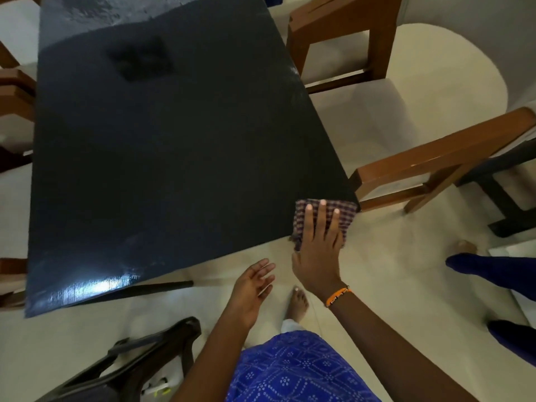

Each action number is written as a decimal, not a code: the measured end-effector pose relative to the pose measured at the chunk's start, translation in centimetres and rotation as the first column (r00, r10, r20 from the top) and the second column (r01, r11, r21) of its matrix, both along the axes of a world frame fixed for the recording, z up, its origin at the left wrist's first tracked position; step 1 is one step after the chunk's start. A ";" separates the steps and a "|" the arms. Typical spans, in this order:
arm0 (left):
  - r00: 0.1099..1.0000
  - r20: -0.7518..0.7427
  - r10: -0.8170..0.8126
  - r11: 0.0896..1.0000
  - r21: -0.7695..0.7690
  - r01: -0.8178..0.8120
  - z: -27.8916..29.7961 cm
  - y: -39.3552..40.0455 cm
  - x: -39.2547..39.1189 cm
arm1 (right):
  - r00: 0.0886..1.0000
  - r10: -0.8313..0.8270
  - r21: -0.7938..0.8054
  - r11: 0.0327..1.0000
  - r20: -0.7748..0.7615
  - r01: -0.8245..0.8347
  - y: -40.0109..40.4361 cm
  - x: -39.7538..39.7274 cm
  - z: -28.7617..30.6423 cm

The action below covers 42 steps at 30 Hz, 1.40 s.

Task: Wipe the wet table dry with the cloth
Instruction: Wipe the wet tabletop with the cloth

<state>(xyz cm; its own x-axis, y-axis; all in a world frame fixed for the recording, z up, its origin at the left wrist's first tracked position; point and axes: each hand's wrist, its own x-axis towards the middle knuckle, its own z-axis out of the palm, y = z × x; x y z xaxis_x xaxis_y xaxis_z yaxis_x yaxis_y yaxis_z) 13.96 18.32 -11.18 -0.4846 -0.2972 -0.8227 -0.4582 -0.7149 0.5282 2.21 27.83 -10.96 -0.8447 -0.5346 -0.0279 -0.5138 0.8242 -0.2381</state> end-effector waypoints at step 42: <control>0.826 0.002 0.563 0.826 0.008 -0.563 1.3 -16.6 27.5 | 0.497 0.864 0.044 0.495 0.073 -0.868 -31.3 26.6 1.8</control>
<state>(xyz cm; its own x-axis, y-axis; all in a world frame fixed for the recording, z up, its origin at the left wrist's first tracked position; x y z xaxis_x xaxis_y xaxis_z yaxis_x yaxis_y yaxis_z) 41.43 1.74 -9.84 -0.2354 -0.5121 -0.8261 0.0254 -0.8529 0.5215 28.77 -3.47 -9.17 0.0436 -0.9927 -0.1125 -0.9710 -0.0156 -0.2385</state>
